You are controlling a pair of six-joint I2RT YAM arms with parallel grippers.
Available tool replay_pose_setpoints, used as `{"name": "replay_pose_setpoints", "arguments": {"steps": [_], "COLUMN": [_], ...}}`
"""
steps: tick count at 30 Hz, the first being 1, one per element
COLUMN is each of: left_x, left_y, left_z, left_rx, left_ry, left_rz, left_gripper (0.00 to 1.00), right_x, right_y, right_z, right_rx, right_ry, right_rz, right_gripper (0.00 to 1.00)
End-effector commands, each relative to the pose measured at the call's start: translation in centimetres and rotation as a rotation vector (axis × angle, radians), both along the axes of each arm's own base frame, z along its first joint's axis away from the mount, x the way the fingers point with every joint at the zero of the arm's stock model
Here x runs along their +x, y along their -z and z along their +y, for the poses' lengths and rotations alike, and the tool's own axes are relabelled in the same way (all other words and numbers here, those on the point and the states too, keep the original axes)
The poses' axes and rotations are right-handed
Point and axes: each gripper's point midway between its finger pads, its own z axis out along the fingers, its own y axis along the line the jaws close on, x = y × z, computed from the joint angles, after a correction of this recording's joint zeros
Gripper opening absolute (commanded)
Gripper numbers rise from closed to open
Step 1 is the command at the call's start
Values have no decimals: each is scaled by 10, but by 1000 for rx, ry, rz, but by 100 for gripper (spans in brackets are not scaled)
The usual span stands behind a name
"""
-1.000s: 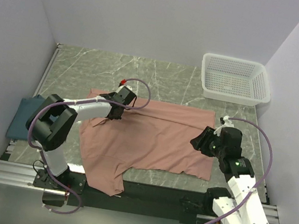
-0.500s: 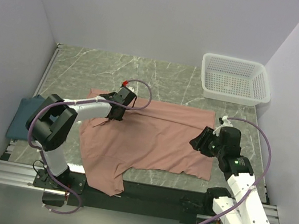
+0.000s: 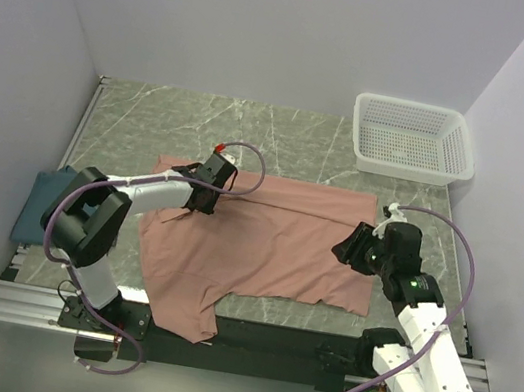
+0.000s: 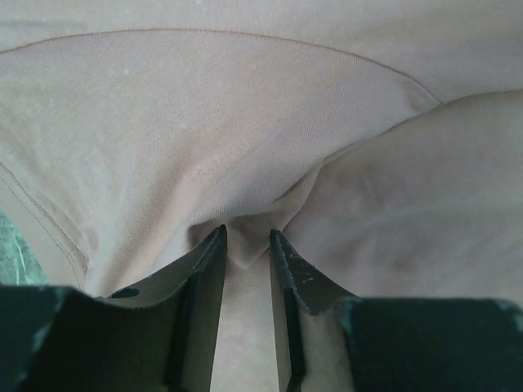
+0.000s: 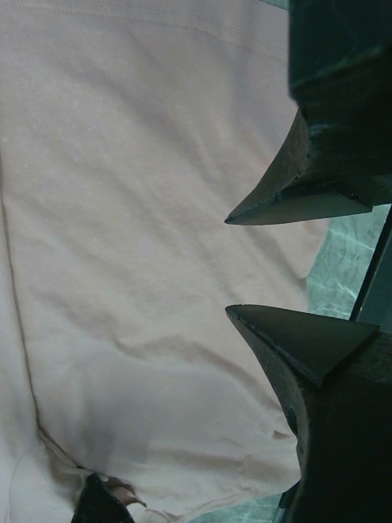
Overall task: Fold and stack the t-shirts
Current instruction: Fold the tshirt
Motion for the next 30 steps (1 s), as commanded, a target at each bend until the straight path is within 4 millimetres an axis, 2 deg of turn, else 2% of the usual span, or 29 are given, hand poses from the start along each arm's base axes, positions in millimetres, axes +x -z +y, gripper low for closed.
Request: {"name": "replay_pose_setpoints", "arguments": {"steps": [1,12,23,30], "left_x": [2,-5,-1,0], "left_y": [-11,-4,5,-6], "left_z": [-4,-8,1,1], "left_rx": [-20,-35,34,28], "left_ry": [30,78,58,52], "left_rz": [-23,9,13,5], "left_gripper": [33,34,34,18], "right_x": [2,2,2,1], "right_y": [1,2,6,7], "right_z": [3,4,5,6], "right_rx": [6,10,13,18], "right_ry": [-17,-20,-22,-24], "right_rz": [-19,-13,-6,-3], "right_gripper": [51,51,50,50]}}
